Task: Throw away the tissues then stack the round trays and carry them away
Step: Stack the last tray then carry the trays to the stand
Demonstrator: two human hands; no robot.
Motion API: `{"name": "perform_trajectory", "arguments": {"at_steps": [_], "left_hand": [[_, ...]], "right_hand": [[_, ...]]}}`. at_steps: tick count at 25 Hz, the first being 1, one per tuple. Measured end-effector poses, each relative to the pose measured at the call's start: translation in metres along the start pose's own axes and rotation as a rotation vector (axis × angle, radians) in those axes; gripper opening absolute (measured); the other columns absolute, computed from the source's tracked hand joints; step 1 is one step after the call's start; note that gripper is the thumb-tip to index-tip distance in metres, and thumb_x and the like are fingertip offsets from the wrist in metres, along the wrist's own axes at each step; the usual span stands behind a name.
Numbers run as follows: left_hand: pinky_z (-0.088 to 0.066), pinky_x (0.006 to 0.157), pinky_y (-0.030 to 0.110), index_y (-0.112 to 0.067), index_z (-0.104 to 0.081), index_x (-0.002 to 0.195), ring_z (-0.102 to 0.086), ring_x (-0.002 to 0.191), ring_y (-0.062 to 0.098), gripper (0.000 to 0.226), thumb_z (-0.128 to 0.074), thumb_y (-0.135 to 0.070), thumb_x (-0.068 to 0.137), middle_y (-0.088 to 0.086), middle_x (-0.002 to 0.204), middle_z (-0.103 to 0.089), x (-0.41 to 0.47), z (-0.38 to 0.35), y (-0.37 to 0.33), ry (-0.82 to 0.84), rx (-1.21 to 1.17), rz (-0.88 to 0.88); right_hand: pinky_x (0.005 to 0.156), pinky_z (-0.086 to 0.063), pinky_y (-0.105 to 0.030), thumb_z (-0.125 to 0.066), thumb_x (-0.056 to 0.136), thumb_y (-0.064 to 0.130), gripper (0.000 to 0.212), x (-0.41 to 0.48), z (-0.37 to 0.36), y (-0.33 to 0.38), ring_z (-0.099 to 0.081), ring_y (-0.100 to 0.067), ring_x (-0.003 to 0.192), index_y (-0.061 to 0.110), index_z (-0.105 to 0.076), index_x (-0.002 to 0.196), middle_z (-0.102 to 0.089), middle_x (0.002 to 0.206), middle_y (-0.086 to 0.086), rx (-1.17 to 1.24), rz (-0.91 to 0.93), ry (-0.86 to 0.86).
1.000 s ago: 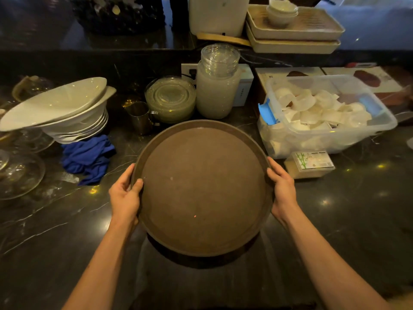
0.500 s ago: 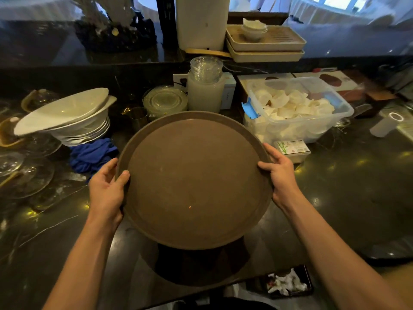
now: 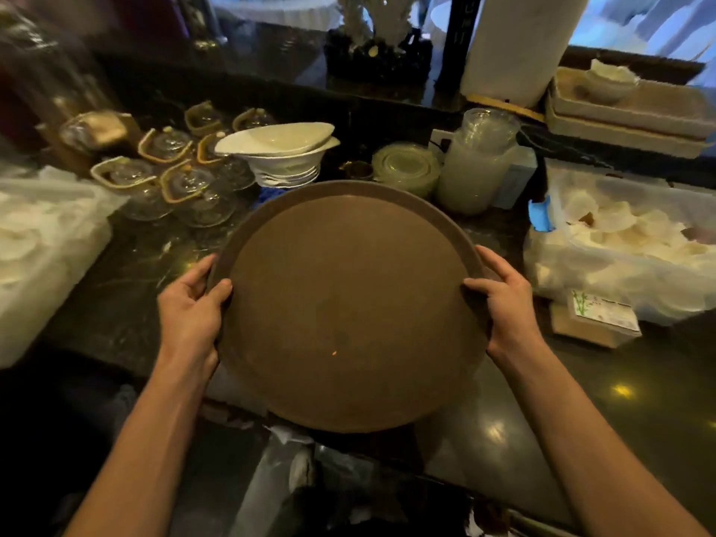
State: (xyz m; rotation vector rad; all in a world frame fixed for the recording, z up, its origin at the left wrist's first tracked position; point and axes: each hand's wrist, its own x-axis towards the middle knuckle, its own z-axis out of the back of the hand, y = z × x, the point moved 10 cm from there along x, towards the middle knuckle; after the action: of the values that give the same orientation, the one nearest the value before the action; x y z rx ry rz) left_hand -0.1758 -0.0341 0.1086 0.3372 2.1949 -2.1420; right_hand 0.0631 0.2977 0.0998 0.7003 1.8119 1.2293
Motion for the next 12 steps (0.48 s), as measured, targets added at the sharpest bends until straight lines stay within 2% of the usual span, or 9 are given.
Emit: {"name": "perform_trajectory", "arguments": {"at_steps": [3, 7, 12], "left_hand": [[-0.050, 0.096, 0.037, -0.012, -0.053, 0.135, -0.064, 0.108, 0.017, 0.047, -0.054, 0.005, 0.091, 0.006, 0.123, -0.065, -0.040, 0.058, -0.001, -0.171, -0.026, -0.016], [-0.050, 0.098, 0.039, -0.013, -0.054, 0.135, -0.064, 0.108, 0.017, 0.045, -0.055, 0.002, 0.092, 0.005, 0.122, -0.066, -0.104, 0.157, 0.001, -0.429, -0.055, -0.018], [-0.055, 0.084, 0.026, -0.015, -0.056, 0.131, -0.067, 0.091, 0.006, 0.043, -0.052, 0.004, 0.092, 0.002, 0.112, -0.069, -0.209, 0.285, -0.002, -0.768, -0.110, -0.048]], "right_hand": [[0.086, -0.057, -0.048, -0.051, 0.089, -0.008, 0.056, -0.007, -0.039, -0.007, -0.067, -0.025, 0.105, 0.027, -0.057, 0.132, -0.066, 0.119, -0.002, -0.076, -0.044, 0.143], [0.089, -0.056, -0.047, -0.053, 0.087, -0.008, 0.057, -0.042, -0.119, -0.026, -0.066, -0.024, 0.108, 0.026, -0.056, 0.133, -0.066, 0.119, 0.000, -0.152, -0.076, 0.380], [0.088, -0.056, -0.046, -0.056, 0.087, -0.005, 0.057, -0.131, -0.231, -0.064, -0.069, -0.022, 0.103, 0.026, -0.056, 0.134, -0.069, 0.119, -0.003, -0.234, -0.120, 0.699]]}}
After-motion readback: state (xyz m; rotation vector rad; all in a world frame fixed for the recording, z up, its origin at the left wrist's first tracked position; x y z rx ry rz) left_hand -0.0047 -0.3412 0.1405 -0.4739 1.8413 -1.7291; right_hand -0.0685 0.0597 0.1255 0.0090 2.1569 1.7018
